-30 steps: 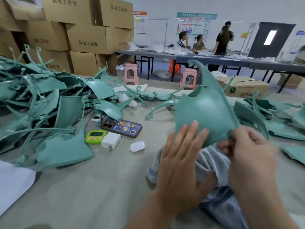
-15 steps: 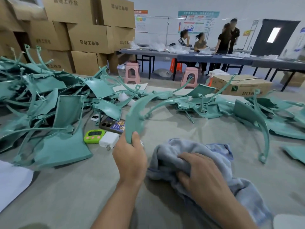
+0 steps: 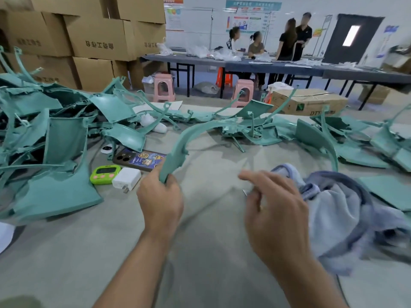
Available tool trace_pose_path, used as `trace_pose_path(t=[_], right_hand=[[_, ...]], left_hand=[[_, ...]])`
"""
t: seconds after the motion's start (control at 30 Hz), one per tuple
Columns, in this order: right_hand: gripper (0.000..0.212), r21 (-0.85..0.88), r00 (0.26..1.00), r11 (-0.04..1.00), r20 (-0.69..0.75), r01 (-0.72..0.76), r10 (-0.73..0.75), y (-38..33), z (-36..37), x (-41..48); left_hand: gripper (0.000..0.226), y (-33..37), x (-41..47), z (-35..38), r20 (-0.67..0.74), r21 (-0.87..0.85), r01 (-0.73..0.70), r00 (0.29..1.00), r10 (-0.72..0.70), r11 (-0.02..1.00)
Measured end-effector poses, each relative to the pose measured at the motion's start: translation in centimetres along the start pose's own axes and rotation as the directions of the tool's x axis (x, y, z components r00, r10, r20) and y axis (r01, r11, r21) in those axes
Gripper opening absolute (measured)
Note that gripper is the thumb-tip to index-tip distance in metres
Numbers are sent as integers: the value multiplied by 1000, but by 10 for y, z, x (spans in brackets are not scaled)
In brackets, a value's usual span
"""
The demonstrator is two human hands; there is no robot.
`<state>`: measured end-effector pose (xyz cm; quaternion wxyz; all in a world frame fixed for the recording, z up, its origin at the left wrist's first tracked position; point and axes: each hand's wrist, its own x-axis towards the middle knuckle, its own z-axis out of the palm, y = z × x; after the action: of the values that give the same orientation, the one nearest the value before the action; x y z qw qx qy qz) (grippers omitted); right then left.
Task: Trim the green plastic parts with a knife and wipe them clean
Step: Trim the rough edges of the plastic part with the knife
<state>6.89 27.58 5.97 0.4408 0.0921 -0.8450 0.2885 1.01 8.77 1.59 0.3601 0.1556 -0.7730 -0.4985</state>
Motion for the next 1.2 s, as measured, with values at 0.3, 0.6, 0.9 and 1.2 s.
trace_pose_path(t=[0.3, 0.6, 0.9, 1.2], right_hand=[[49, -552, 686, 807, 506, -210, 524, 58, 8, -1], [20, -147, 778, 907, 471, -395, 416, 65, 3, 0], [14, 537, 787, 635, 587, -554, 190, 34, 14, -1], [30, -128, 739, 749, 122, -651, 663, 77, 22, 11]], left_hand=[[15, -6, -1, -1, 226, 203, -62, 974, 15, 977], [27, -9, -4, 1, 290, 16, -173, 943, 161, 985], [36, -3, -12, -3, 340, -116, -414, 838, 428, 903], [34, -2, -15, -4, 331, -178, -361, 854, 401, 915]])
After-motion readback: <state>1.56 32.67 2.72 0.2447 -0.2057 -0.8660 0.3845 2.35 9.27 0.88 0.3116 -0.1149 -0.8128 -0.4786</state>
